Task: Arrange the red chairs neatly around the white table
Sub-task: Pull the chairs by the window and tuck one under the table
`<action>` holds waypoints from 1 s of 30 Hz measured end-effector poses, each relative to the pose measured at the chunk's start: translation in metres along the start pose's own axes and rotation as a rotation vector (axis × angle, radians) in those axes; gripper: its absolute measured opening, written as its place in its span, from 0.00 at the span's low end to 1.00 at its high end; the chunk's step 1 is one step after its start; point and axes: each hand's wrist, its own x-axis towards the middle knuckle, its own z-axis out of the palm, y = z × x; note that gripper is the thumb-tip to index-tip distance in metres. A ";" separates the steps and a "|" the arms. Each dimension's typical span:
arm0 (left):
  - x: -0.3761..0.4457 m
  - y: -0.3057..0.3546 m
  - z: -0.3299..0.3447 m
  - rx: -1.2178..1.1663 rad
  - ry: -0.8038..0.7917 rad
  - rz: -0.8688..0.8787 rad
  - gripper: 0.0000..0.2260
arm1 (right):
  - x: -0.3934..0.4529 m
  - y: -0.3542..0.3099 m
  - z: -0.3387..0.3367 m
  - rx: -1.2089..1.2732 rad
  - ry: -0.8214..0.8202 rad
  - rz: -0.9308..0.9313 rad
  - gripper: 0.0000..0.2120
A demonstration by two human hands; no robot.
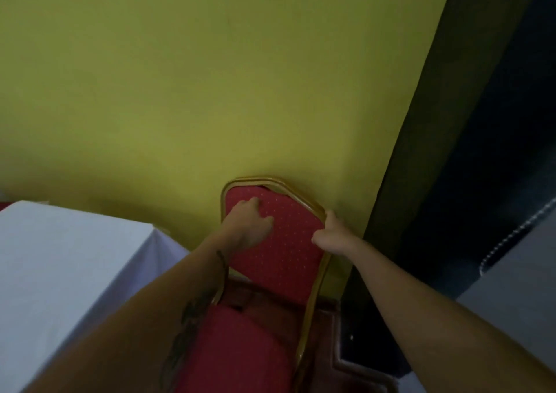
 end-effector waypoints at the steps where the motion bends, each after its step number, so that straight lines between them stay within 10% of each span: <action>1: 0.015 0.001 0.002 0.003 -0.002 -0.021 0.31 | 0.010 -0.002 -0.002 -0.034 0.010 0.004 0.43; 7: 0.092 0.015 0.019 -0.231 0.010 -0.189 0.19 | 0.072 0.006 -0.001 -0.109 -0.014 -0.039 0.39; 11: 0.133 0.033 0.040 -0.481 0.061 -0.289 0.44 | 0.095 0.019 0.001 -0.063 0.004 -0.105 0.26; 16: 0.143 0.065 0.068 -0.516 0.122 -0.376 0.53 | 0.096 0.039 0.008 -0.197 0.122 -0.135 0.08; 30: 0.102 0.068 0.092 -0.578 -0.125 -0.147 0.53 | 0.027 0.063 0.009 -0.215 0.072 -0.052 0.11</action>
